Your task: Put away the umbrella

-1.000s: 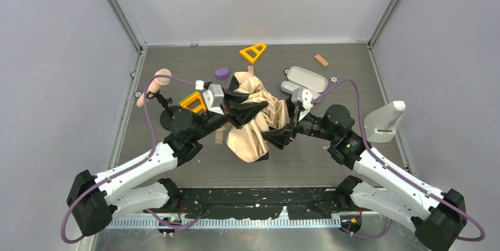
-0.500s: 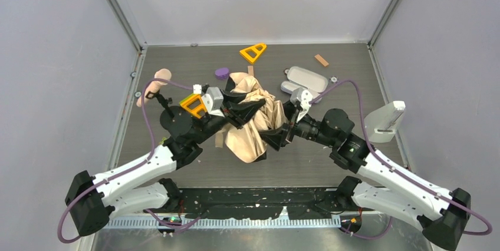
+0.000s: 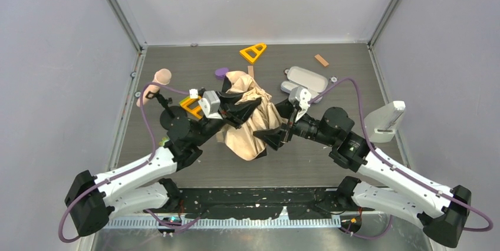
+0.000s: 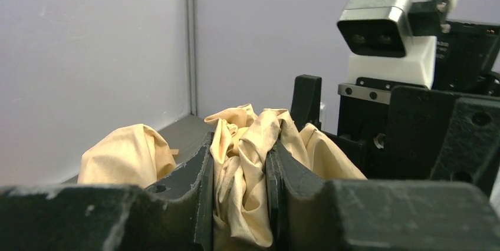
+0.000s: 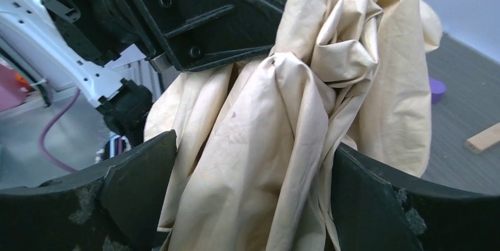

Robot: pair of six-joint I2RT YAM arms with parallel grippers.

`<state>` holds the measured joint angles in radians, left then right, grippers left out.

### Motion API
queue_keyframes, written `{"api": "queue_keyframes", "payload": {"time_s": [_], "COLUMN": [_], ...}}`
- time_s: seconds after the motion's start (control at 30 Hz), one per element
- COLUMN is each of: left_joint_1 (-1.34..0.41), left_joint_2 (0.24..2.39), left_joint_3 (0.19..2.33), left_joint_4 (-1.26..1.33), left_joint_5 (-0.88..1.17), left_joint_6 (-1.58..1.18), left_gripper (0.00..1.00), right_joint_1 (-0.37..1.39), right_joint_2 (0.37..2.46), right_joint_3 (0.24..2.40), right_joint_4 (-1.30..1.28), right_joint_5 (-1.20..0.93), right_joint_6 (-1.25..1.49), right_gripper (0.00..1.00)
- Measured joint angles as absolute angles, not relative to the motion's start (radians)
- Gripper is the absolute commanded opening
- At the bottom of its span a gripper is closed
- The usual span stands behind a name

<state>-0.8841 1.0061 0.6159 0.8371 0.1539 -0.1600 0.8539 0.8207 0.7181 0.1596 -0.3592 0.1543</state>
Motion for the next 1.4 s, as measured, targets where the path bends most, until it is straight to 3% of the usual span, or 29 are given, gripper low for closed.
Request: {"api": "queue_keyframes", "payload": {"time_s": [0.3, 0.87, 0.93, 1.07, 1.1, 1.17, 1.23, 1.33, 1.37, 1.4], "left_joint_1": [-0.906, -0.899, -0.892, -0.883, -0.882, -0.881, -0.881, -0.881, -0.881, -0.881], "left_joint_2": [1.042, 0.927, 0.914, 0.899, 0.898, 0.898, 0.896, 0.884, 0.881, 0.879], "left_joint_3": [0.639, 0.641, 0.627, 0.597, 0.592, 0.581, 0.567, 0.546, 0.544, 0.544], "left_joint_4": [0.846, 0.662, 0.668, 0.685, 0.690, 0.709, 0.727, 0.744, 0.740, 0.736], "left_joint_5": [-0.029, -0.032, -0.054, -0.100, -0.107, -0.117, -0.115, -0.108, -0.105, -0.104], "left_joint_6": [-0.213, -0.439, -0.450, -0.472, -0.474, -0.486, -0.493, -0.495, -0.495, -0.493], "left_gripper": [0.00, 0.00, 0.00, 0.00, 0.00, 0.00, 0.00, 0.00, 0.05, 0.17], "right_joint_1": [0.955, 0.989, 0.989, 0.974, 0.971, 0.958, 0.946, 0.928, 0.917, 0.907], "right_joint_2": [0.919, 1.213, 1.249, 1.317, 1.324, 1.338, 1.340, 1.340, 1.340, 1.340], "right_joint_3": [0.719, 0.759, 0.778, 0.804, 0.805, 0.805, 0.803, 0.793, 0.786, 0.782], "right_joint_4": [0.257, 0.472, 0.491, 0.550, 0.560, 0.591, 0.601, 0.603, 0.602, 0.598], "right_joint_5": [-0.144, -0.151, -0.151, -0.158, -0.161, -0.181, -0.209, -0.268, -0.299, -0.322], "right_joint_6": [-0.031, -0.294, -0.300, -0.300, -0.299, -0.283, -0.234, -0.167, -0.155, -0.148], "right_gripper": [0.95, 1.00, 0.91, 0.62, 0.45, 0.24, 0.10, 0.06, 0.06, 0.06]}}
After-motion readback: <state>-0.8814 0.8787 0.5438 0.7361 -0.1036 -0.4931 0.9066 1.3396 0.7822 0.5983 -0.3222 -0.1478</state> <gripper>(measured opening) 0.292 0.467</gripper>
